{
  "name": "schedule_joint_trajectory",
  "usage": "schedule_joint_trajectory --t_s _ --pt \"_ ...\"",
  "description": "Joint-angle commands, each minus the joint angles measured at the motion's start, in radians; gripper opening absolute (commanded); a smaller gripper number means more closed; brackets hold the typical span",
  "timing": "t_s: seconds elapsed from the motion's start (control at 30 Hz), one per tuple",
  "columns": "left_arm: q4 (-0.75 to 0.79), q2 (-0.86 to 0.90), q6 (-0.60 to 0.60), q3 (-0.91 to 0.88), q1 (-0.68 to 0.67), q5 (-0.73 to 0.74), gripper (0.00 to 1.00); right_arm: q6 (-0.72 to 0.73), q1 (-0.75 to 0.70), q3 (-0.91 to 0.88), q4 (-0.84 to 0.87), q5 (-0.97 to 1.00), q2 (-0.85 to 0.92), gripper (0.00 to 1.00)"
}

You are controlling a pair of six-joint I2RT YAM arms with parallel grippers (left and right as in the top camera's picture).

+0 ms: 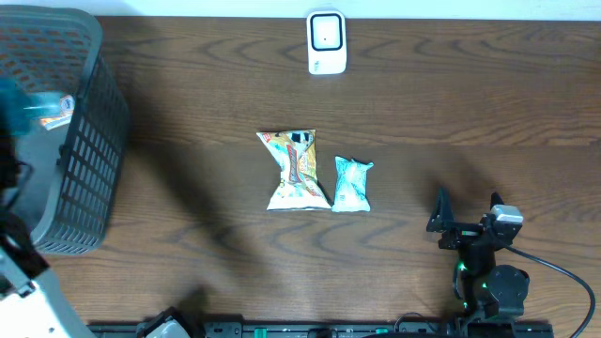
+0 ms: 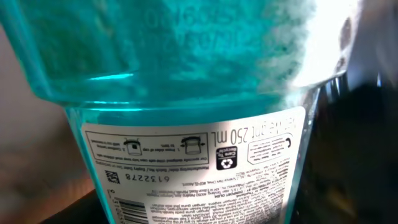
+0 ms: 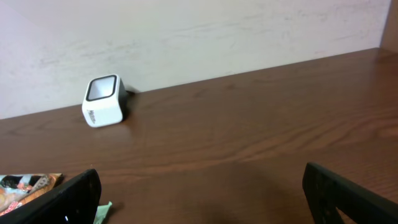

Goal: Scan the item barcode
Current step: 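Place the teal bottle right of the green pouch and release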

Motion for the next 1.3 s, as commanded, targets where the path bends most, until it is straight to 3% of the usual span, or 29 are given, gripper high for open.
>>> schedule_joint_trajectory --t_s 0.0,0.17,0.4,0.53,0.8,0.93,1.27 --pt "-0.018 0.047 0.084 0.008 -0.17 0.099 0.49 -0.007 0.011 -0.002 -0.004 0.002 -0.005 0.99" --pt "-0.038 0.116 0.219 -0.008 -0.513 0.067 0.48 -0.007 0.011 -0.002 -0.004 0.002 -0.005 0.99" --pt "-0.058 0.333 0.22 -0.048 -0.949 -0.233 0.48 -0.007 0.011 -0.002 -0.004 0.002 -0.005 0.99" --pt "0.015 0.506 0.221 -0.048 -1.112 -0.25 0.49 -0.007 0.011 -0.002 -0.004 0.002 -0.005 0.99" --pt "0.317 0.788 0.217 -0.048 -1.317 -0.153 0.49 -0.007 0.011 -0.002 -0.004 0.002 -0.005 0.99" --pt "0.423 0.881 0.221 -0.048 -1.397 -0.179 0.48 -0.007 0.011 -0.002 -0.004 0.002 -0.005 0.99" --pt "0.447 0.977 0.237 -0.048 -1.45 -0.179 0.49 -0.007 0.011 -0.002 -0.004 0.002 -0.005 0.99"
